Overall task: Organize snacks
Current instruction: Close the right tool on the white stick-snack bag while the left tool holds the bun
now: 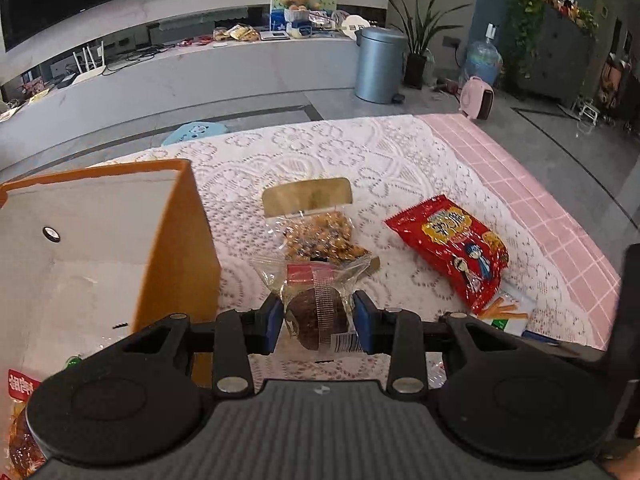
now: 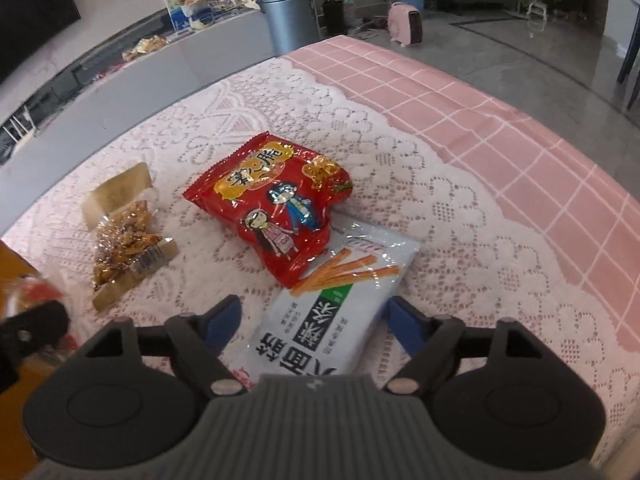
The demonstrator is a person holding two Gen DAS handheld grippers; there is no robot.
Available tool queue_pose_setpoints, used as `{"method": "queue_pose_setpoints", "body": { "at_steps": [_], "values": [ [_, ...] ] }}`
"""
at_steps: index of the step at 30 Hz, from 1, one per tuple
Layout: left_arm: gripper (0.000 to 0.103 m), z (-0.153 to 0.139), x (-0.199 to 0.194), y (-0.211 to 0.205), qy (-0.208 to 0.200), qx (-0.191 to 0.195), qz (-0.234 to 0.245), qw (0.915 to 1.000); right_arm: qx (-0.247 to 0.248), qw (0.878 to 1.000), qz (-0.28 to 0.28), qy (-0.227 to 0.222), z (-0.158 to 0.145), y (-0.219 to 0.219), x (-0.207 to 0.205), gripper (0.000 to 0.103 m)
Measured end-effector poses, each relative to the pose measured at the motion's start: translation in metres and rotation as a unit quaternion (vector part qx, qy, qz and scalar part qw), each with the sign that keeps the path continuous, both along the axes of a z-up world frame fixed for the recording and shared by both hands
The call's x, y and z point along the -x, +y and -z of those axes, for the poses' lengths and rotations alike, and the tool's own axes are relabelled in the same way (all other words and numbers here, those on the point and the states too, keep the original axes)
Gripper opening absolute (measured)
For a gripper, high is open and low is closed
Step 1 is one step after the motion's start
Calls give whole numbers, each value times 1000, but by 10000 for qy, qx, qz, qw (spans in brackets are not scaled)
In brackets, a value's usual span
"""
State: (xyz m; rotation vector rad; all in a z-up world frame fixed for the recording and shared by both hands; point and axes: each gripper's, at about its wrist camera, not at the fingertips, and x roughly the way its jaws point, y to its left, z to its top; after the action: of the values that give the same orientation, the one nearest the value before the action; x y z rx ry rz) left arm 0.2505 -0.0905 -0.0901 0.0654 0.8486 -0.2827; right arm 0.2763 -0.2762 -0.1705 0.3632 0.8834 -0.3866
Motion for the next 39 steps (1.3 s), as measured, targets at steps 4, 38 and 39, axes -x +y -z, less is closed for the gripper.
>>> {"method": "queue_pose_setpoints", "body": {
  "at_steps": [4, 38, 39],
  "values": [
    [42, 0, -2, 3, -6, 36, -27, 10000, 409, 9989, -32, 239, 6, 17, -12, 93],
    [42, -4, 42, -13, 220, 42, 297, 9993, -463, 9908, -1004, 786, -12, -63, 56, 55],
    [42, -4, 43, -14, 233, 44, 319, 9992, -526, 9893, -1080, 822, -13, -64, 58, 55]
  ]
}}
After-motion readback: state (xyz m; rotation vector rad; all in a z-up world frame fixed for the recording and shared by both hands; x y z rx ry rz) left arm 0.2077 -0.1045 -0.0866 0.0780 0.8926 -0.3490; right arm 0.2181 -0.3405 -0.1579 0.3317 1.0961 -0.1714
